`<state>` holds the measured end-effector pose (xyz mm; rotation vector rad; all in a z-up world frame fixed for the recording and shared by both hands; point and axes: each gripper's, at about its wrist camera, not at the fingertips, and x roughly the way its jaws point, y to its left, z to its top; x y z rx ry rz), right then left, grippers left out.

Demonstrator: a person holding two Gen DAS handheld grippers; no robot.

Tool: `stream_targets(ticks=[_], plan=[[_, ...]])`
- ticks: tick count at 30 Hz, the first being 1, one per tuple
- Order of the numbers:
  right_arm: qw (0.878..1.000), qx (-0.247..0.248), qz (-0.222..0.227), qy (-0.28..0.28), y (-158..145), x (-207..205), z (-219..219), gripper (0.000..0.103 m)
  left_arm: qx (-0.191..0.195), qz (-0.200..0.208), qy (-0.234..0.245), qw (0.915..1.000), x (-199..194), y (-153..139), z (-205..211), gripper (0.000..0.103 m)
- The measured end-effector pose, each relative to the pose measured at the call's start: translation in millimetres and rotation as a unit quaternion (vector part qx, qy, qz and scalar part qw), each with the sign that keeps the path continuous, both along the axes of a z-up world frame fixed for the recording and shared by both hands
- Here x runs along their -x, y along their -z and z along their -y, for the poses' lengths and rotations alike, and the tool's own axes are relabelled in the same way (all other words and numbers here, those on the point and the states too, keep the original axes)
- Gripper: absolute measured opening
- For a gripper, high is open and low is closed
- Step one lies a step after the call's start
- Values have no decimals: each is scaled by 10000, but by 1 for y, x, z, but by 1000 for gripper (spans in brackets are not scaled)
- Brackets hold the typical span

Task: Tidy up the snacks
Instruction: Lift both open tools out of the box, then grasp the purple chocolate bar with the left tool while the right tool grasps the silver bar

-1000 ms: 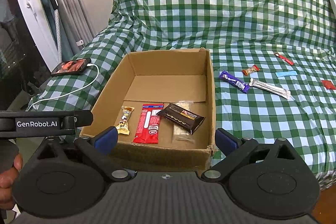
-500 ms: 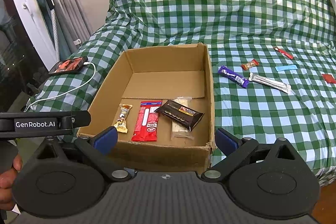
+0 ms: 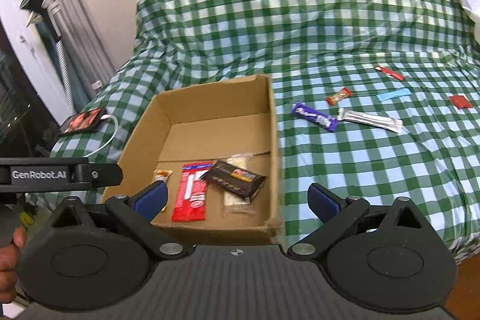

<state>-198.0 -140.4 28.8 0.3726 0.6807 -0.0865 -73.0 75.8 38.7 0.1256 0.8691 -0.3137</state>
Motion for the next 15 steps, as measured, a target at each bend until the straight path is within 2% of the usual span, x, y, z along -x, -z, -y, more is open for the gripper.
stream_targets(ticks=[8,15], plan=[[9981,-55,-32,608,9,9,55,99,150,-159,385,9990,-10,-4,57,103],[9926,69,-42,1208,17,21,110,100,228,-281,751,9965,-29,-2,127,103]])
